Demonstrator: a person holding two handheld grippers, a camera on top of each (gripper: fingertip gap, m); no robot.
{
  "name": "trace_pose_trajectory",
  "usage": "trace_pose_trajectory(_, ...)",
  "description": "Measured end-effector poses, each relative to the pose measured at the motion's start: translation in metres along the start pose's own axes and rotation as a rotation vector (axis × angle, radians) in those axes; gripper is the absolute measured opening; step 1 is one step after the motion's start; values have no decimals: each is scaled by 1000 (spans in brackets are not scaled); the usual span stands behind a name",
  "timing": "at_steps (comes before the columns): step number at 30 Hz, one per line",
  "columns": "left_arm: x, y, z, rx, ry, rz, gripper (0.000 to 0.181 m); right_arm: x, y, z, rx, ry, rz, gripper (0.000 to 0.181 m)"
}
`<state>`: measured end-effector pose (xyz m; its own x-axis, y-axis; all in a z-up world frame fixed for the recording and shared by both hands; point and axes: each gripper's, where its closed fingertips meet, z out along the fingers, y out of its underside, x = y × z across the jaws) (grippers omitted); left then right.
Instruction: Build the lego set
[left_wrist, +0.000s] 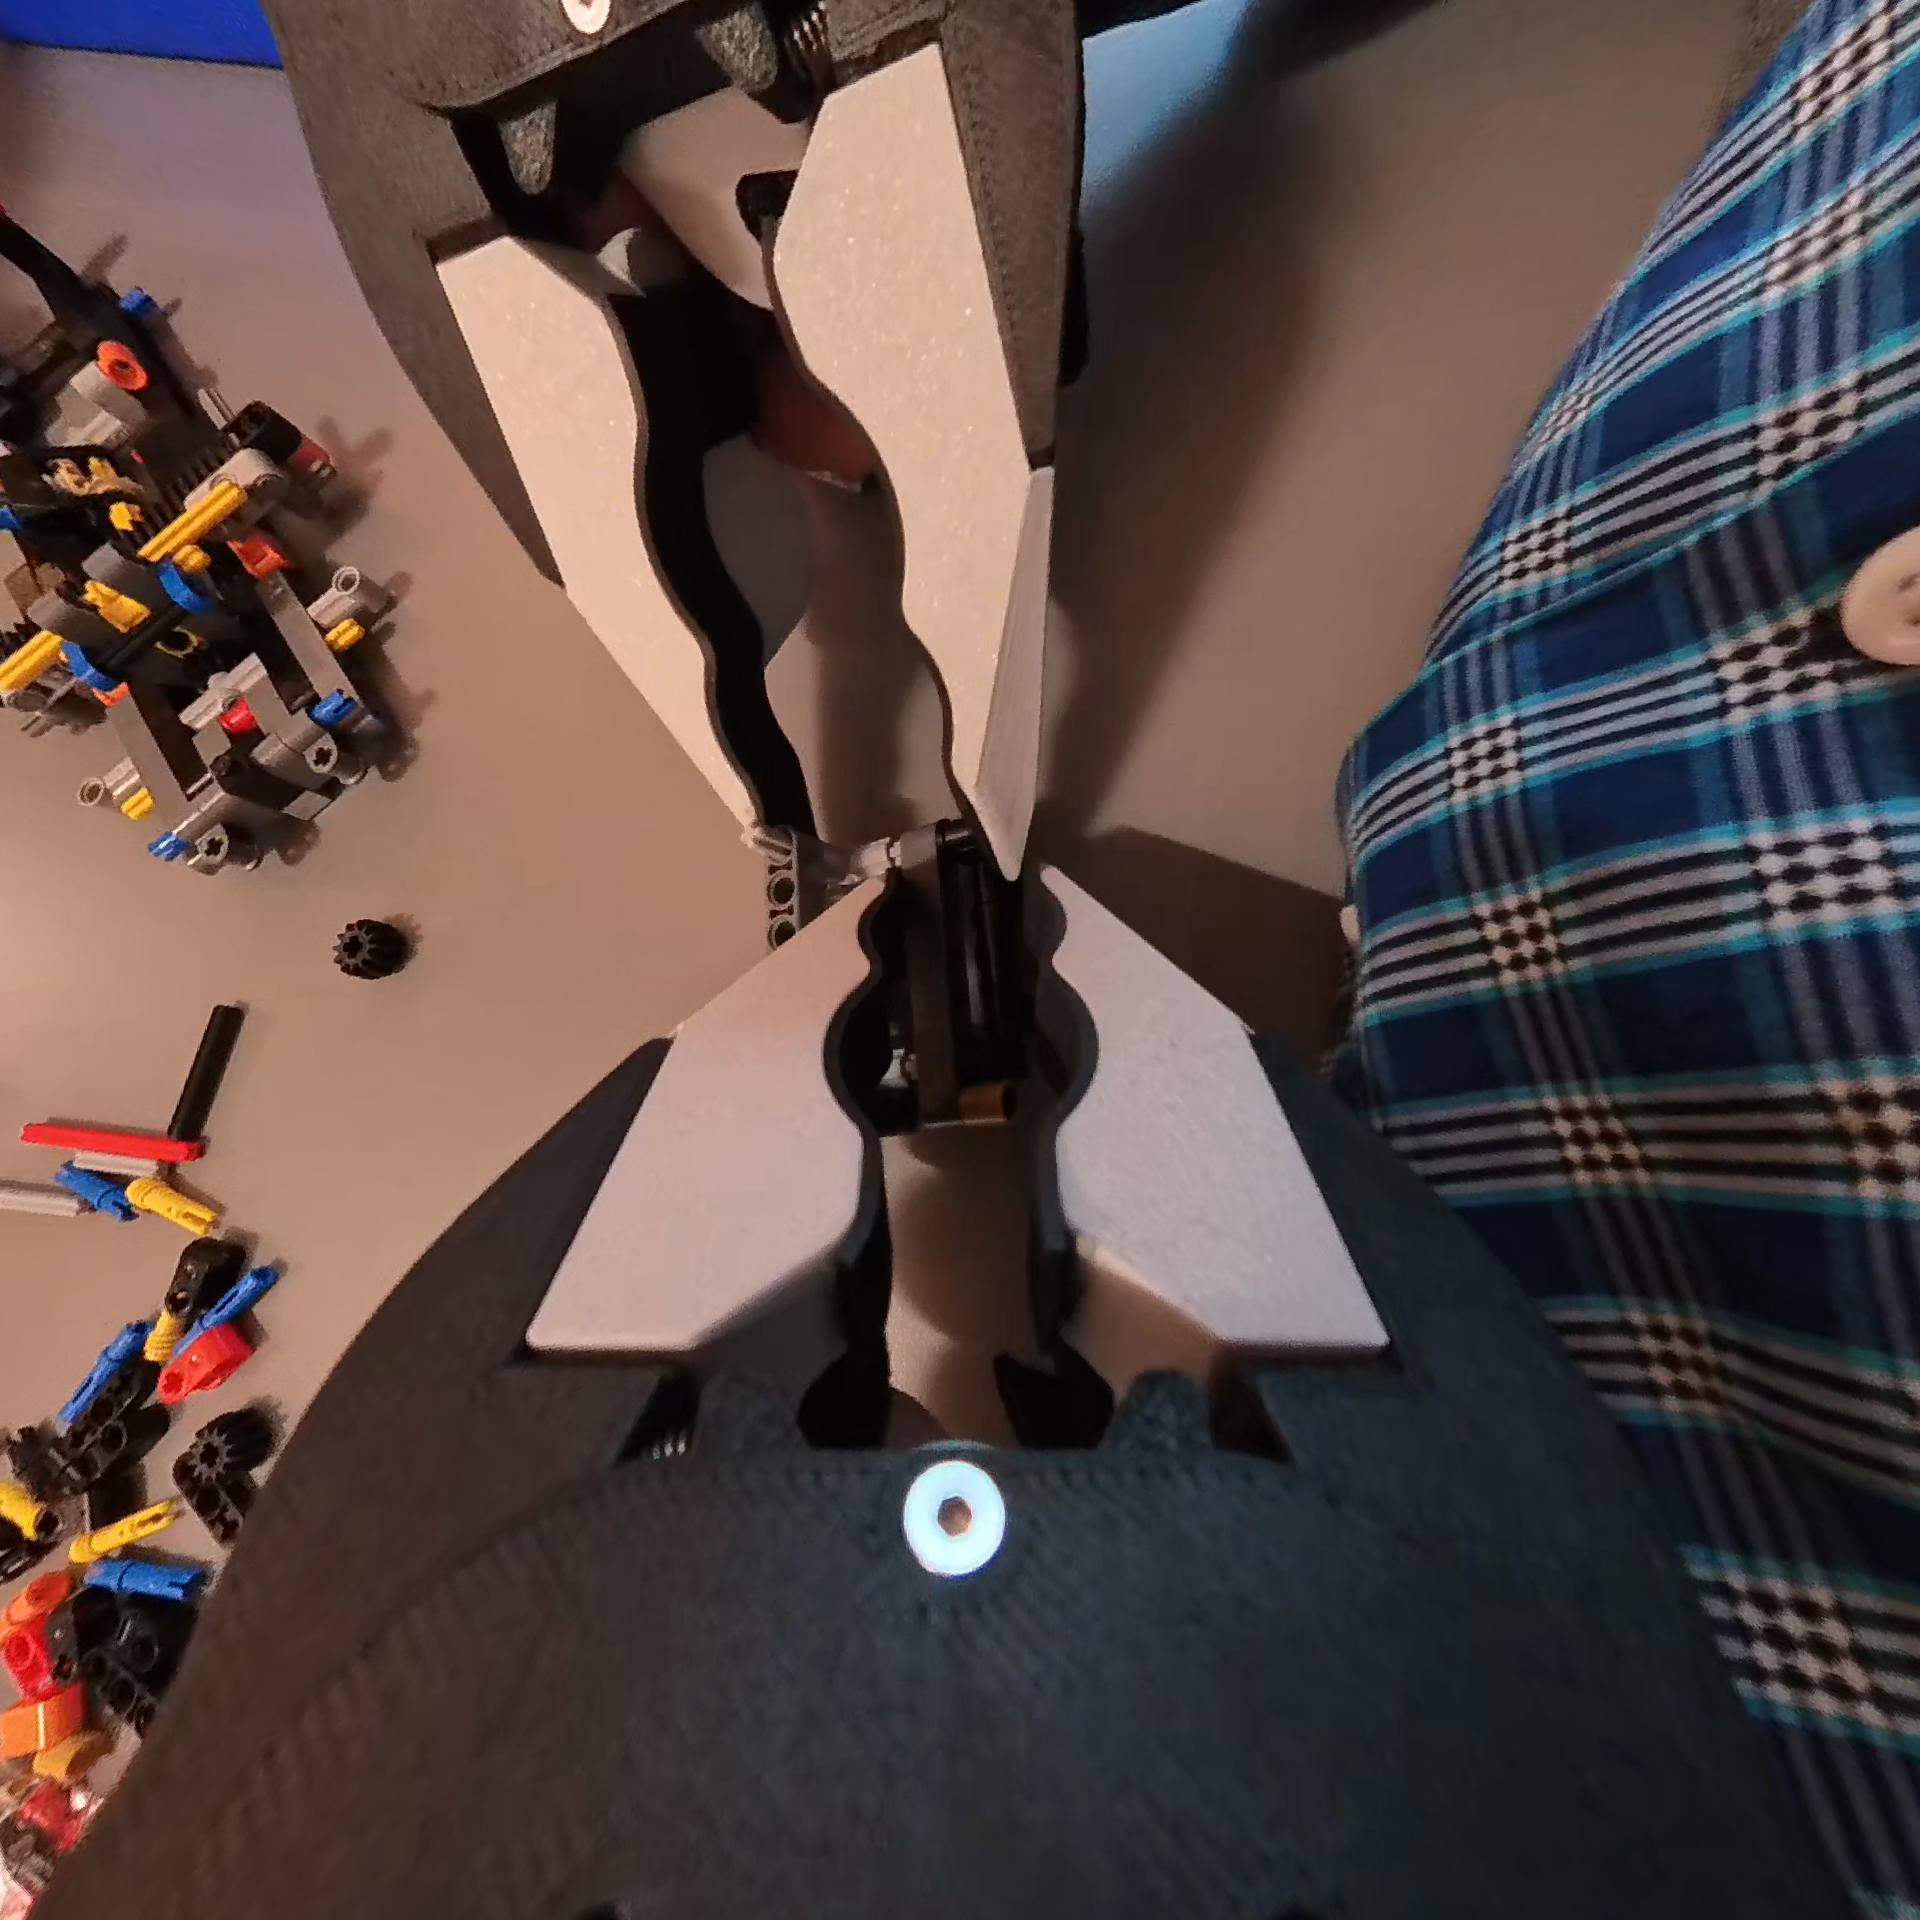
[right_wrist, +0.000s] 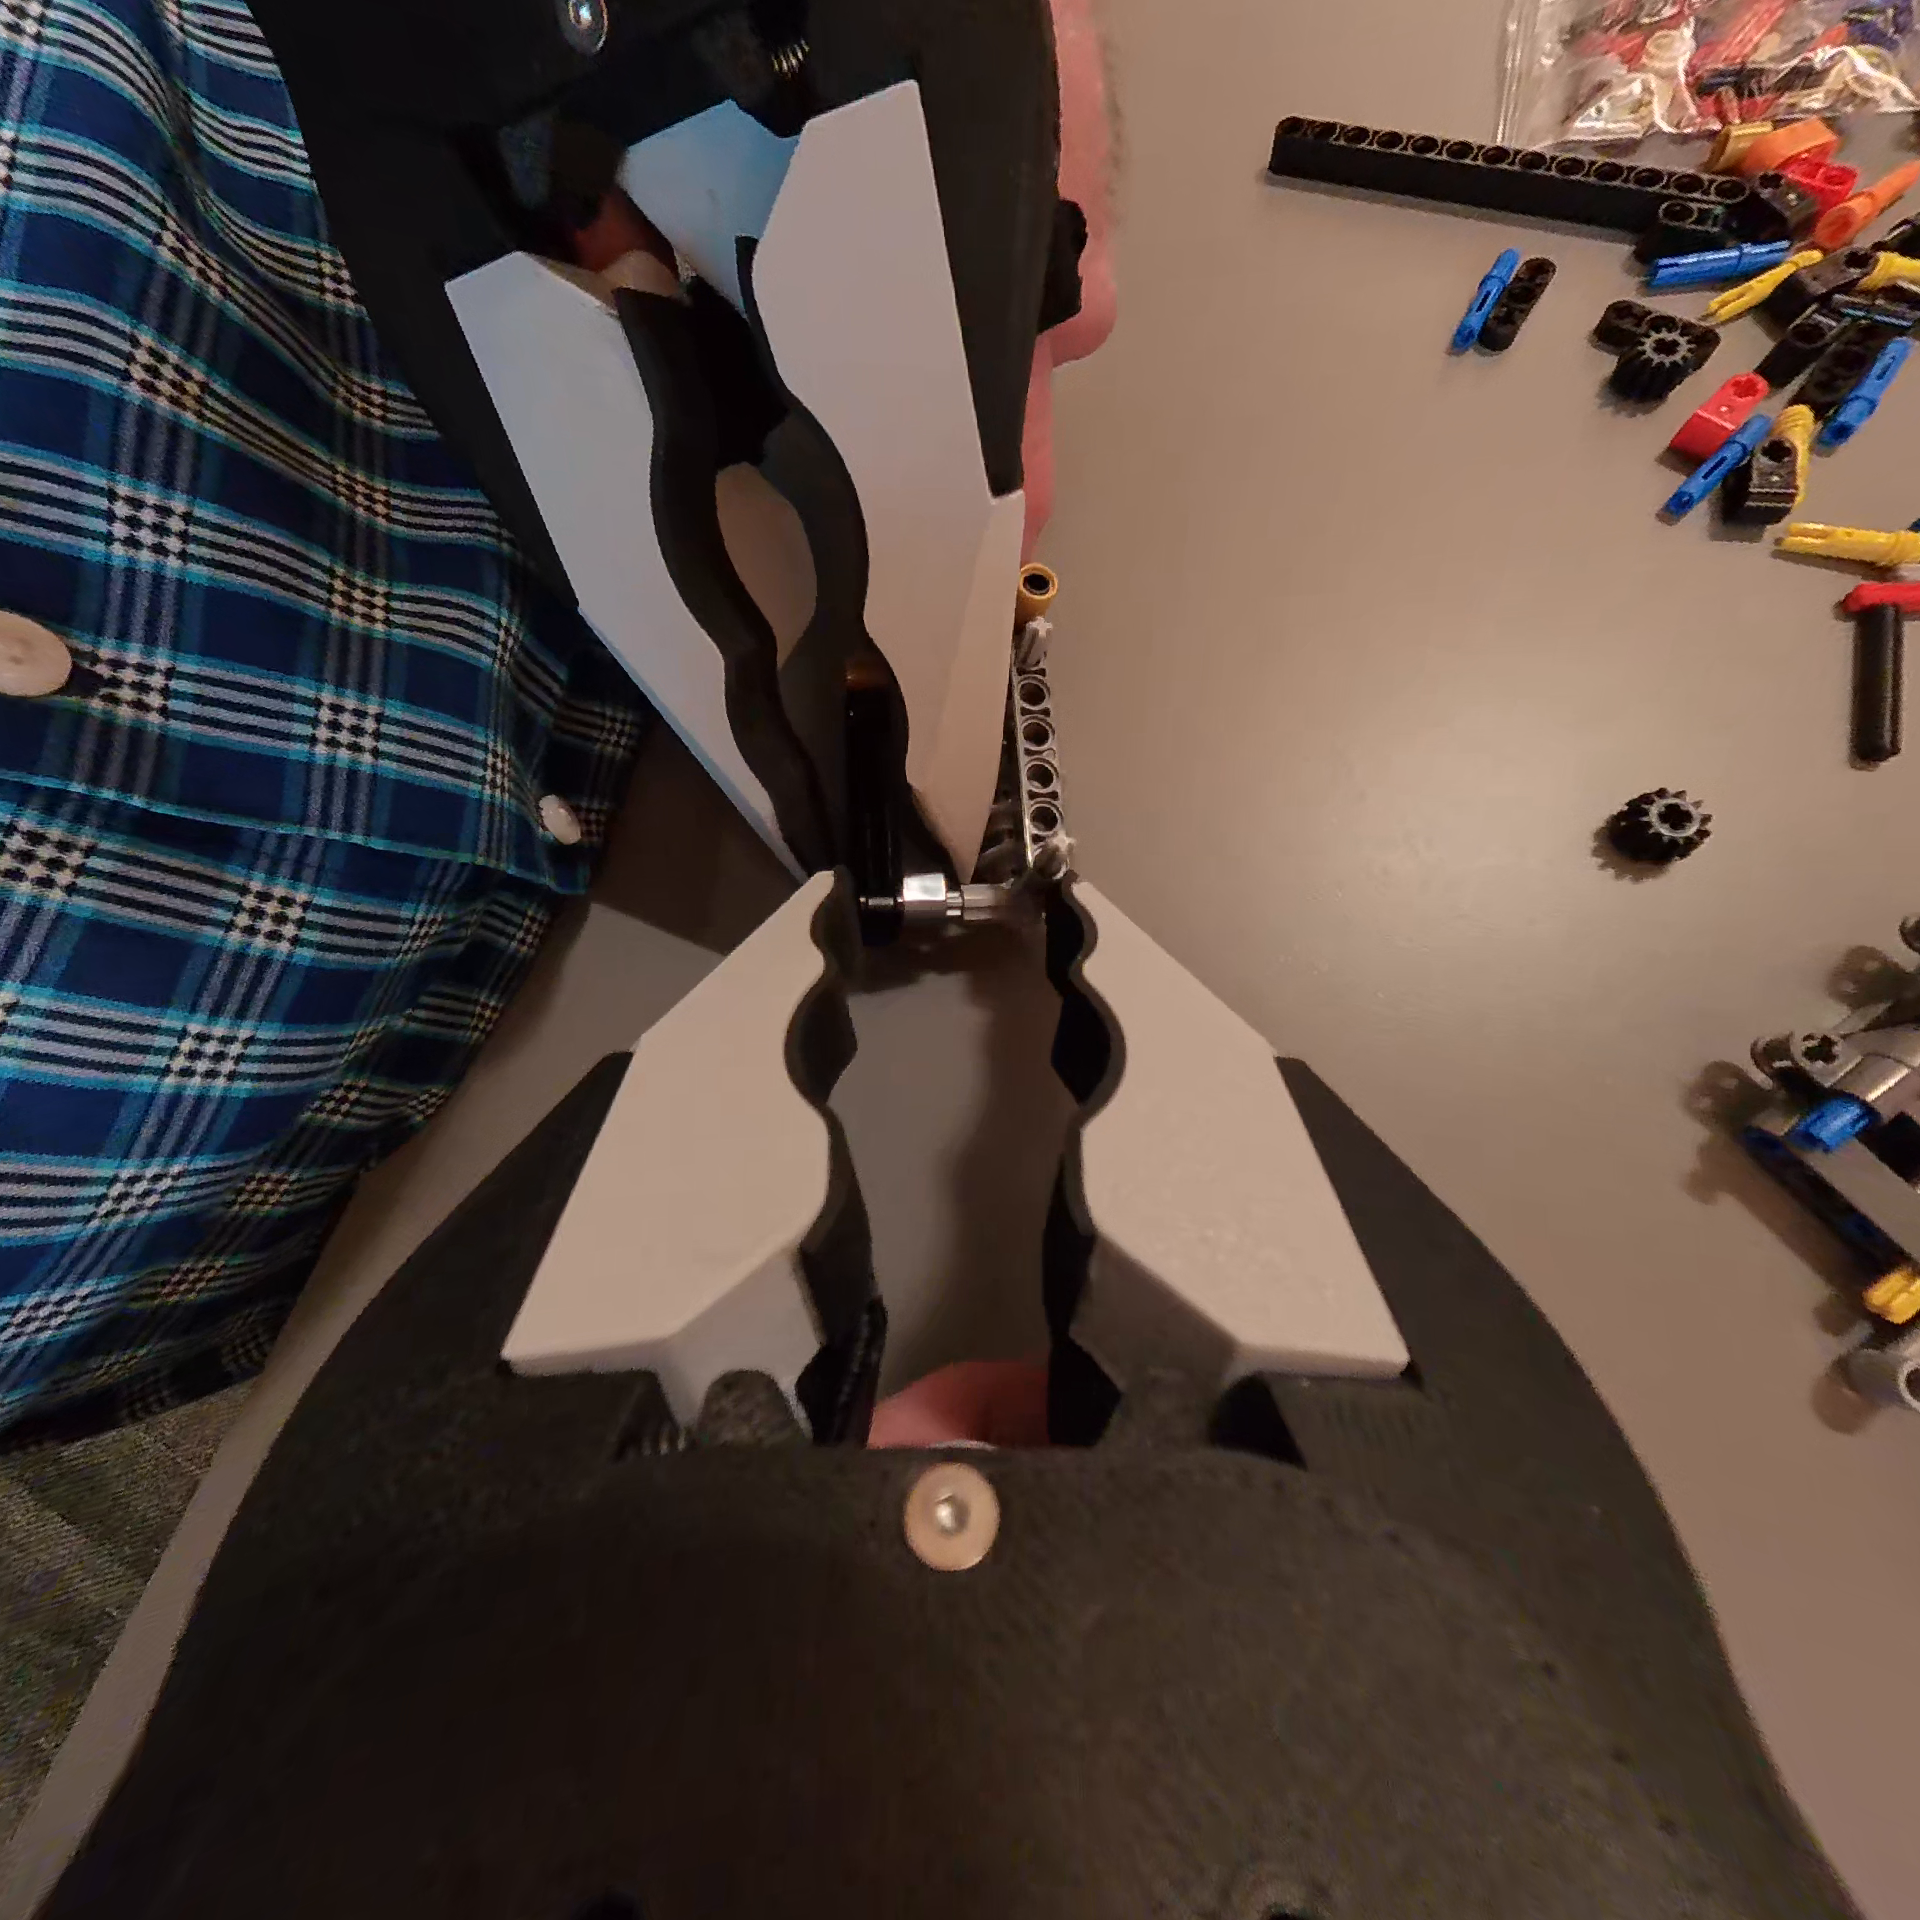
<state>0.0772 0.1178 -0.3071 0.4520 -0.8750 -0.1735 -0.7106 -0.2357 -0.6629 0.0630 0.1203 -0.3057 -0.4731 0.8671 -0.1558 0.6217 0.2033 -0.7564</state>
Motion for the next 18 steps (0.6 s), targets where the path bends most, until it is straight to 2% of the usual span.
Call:
trace_pose_trajectory(1, 0, 0, 0, -1, 1, 1, 19, 0, 0, 0, -1, 1, -7, 33)
trace_pose_trajectory(8, -2, 2, -1, 0, -9, -11, 19, 1, -1, 1, 1, 11, -6, 33)
trace_pose_trajectory(14, -12, -7, -26, 99, -136, -39, 43, 1, -1, 0, 7, 10, 9, 34)
trace_pose_trajectory(18, -22, 10, -36, 38, -186, -113, 65, 1, -1, 0, 9, 12, 8, 34)
